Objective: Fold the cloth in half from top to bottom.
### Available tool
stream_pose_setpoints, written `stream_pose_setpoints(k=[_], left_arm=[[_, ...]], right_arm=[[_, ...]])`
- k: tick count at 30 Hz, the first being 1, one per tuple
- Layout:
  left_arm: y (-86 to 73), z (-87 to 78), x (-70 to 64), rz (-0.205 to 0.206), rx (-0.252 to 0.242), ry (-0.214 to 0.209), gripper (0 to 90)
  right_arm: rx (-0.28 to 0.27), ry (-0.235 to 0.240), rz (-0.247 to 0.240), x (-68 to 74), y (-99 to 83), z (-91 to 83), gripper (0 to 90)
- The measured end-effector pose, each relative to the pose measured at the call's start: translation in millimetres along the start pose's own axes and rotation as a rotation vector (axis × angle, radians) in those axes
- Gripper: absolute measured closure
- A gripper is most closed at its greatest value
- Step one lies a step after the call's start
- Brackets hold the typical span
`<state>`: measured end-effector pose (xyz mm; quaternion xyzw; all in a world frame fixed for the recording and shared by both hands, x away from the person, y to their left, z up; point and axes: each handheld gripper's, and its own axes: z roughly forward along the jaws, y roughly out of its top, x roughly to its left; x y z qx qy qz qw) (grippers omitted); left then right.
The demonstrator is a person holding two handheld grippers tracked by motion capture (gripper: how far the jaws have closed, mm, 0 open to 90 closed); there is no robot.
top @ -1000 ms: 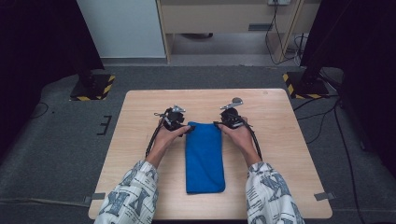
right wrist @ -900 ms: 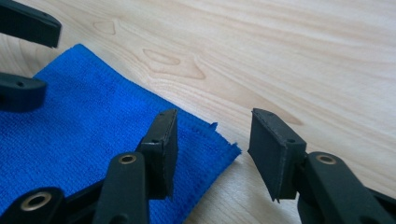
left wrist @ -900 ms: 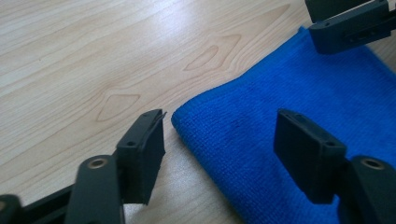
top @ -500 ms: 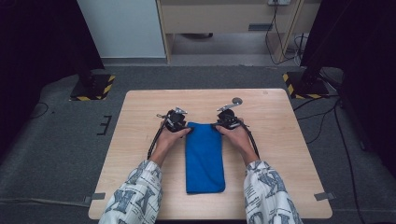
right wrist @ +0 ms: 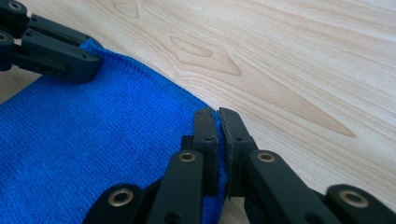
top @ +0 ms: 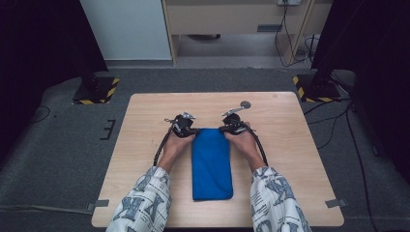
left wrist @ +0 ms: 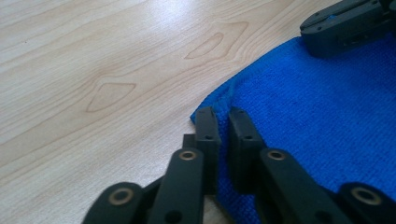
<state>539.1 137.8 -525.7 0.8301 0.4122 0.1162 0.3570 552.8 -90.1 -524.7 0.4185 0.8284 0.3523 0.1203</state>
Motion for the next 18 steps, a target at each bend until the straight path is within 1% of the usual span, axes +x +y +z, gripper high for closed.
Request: stream_pose_setpoints(k=[2, 5, 8, 10, 15, 18], left_arm=[[0.8, -0.3, -1.7, -0.005, -0.002, 0.004, 85.8], [2.6, -2.1, -4.1, 0.000, -0.009, 0.008, 86.5], [6.1, -6.7, -7.3, 0.008, -0.028, 0.008, 86.6], [8.8, -10.6, -9.3, 0.013, -0.043, 0.007, 86.6], [13.7, -17.4, -12.9, 0.014, -0.072, 0.016, 86.6], [16.1, -21.2, -13.3, 0.004, -0.092, 0.014, 86.6]], right_arm=[[-0.003, 0.003, 0.001, -0.1, -0.6, -1.7, 87.2], [-0.017, 0.008, 0.006, -1.0, -2.4, -6.1, 87.3], [-0.036, 0.012, 0.014, -2.3, -3.2, -11.9, 87.4], [-0.045, 0.014, 0.010, -2.8, -3.4, -15.9, 87.4], [-0.068, 0.009, -0.003, -1.3, 0.1, -27.0, 87.4], [-0.084, 0.011, -0.002, -1.3, 2.2, -32.3, 87.4]])
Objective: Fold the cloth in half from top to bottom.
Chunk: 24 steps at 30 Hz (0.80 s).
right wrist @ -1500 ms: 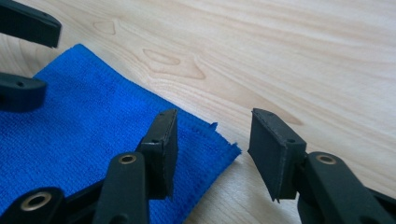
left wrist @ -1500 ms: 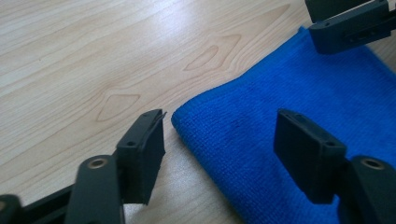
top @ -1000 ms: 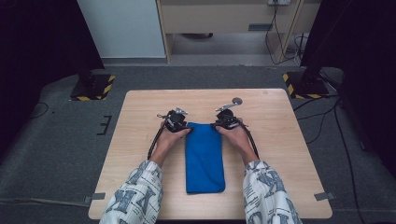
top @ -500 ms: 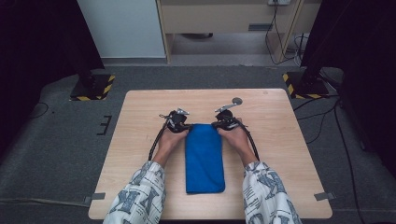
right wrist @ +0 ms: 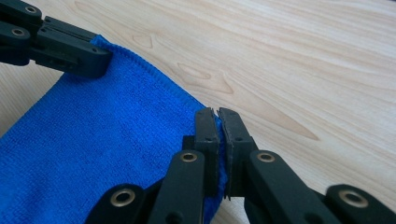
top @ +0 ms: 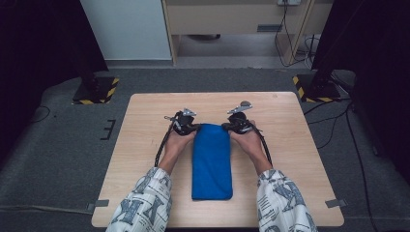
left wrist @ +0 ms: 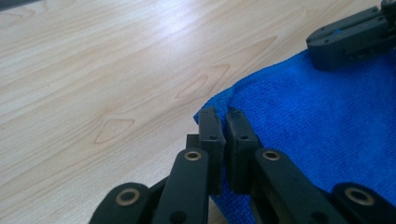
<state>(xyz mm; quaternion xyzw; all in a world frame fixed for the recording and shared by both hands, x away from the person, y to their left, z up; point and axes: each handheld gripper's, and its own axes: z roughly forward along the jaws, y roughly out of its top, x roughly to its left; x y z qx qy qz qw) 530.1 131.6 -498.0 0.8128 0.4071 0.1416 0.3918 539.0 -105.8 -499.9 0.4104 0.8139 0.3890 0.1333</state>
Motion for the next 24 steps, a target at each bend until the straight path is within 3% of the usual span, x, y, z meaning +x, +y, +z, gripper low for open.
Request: stream_pose_setpoints(k=[15, 24], left_arm=[[14.1, -16.7, -7.8, 0.034, -0.039, -0.006, 86.6], [16.6, -23.1, -5.0, 0.035, -0.053, -0.004, 86.6]], right_arm=[[-0.036, -0.004, -0.003, -2.0, 8.5, -14.3, 87.4], [-0.054, -0.002, -0.004, 0.8, 15.6, -17.5, 87.4]])
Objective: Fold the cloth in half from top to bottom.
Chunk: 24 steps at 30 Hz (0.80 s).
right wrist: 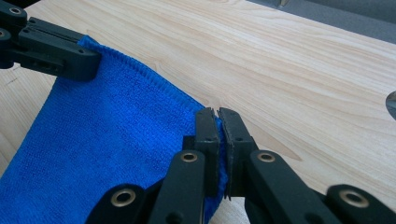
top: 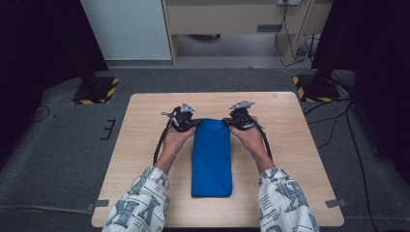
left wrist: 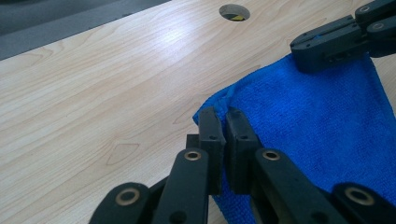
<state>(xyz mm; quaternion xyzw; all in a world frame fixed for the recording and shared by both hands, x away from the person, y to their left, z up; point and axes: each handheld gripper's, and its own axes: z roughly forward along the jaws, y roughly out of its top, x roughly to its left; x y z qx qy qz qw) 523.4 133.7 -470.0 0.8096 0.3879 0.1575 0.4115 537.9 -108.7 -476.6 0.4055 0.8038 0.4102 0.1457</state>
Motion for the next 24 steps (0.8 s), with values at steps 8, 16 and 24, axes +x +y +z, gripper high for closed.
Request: stream_pose_setpoints(k=[8, 16, 24], left_arm=[[2.5, -4.9, 1.5, -0.004, -0.020, 0.004, 86.6], [6.7, -9.3, 1.1, 0.007, -0.032, 0.008, 86.6], [10.6, -13.0, 1.6, 0.009, -0.049, 0.013, 86.6]], right_arm=[[-0.015, -0.003, -0.008, 1.6, 6.5, -4.4, 87.4], [-0.026, -0.003, -0.003, 3.3, 8.5, -6.1, 87.4], [-0.046, -0.010, -0.008, 4.2, 16.2, -11.2, 87.4]])
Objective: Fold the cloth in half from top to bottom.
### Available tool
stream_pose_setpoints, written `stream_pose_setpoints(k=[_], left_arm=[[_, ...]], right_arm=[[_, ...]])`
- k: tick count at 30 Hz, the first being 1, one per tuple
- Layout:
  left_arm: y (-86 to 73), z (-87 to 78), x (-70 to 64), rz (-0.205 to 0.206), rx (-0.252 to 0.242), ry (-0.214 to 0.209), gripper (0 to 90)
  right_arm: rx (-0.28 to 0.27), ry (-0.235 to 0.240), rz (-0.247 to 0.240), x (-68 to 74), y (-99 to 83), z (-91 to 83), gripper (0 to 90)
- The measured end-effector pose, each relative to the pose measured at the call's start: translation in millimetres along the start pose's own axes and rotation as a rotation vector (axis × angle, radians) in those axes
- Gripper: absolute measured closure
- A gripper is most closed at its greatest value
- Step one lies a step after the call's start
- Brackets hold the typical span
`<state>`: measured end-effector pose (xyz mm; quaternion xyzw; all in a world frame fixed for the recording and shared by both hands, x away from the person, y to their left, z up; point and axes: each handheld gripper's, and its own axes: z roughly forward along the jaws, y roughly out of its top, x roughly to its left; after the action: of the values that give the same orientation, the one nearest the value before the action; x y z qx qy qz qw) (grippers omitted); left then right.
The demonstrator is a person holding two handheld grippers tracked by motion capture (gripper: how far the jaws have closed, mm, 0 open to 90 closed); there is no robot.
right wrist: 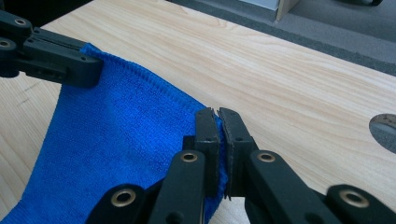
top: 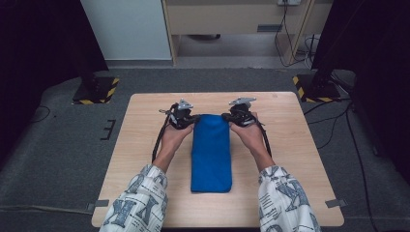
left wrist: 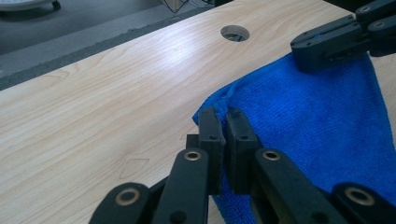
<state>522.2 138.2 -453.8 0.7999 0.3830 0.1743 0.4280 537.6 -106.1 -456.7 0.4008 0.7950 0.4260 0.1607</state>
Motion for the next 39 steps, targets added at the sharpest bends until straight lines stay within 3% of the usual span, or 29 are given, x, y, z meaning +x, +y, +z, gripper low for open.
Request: stream_pose_setpoints(k=[11, 20, 28, 39], left_arm=[[1.6, -2.1, -1.5, 0.003, 0.002, 0.004, 86.5], [4.6, -7.2, 0.0, -0.011, -0.029, -0.006, 86.6], [6.2, -13.6, -5.9, 0.027, -0.027, -0.011, 86.5], [7.6, -16.8, -8.4, 0.037, -0.032, -0.013, 86.6]], right_arm=[[-0.013, -0.002, -0.005, 1.9, 3.0, -2.7, 87.4], [-0.034, -0.001, -0.007, 3.0, 9.2, -7.6, 87.4], [-0.046, 0.003, -0.020, 4.6, 5.3, -15.1, 87.4], [-0.076, 0.019, -0.017, 3.5, 0.9, -23.2, 87.4]])
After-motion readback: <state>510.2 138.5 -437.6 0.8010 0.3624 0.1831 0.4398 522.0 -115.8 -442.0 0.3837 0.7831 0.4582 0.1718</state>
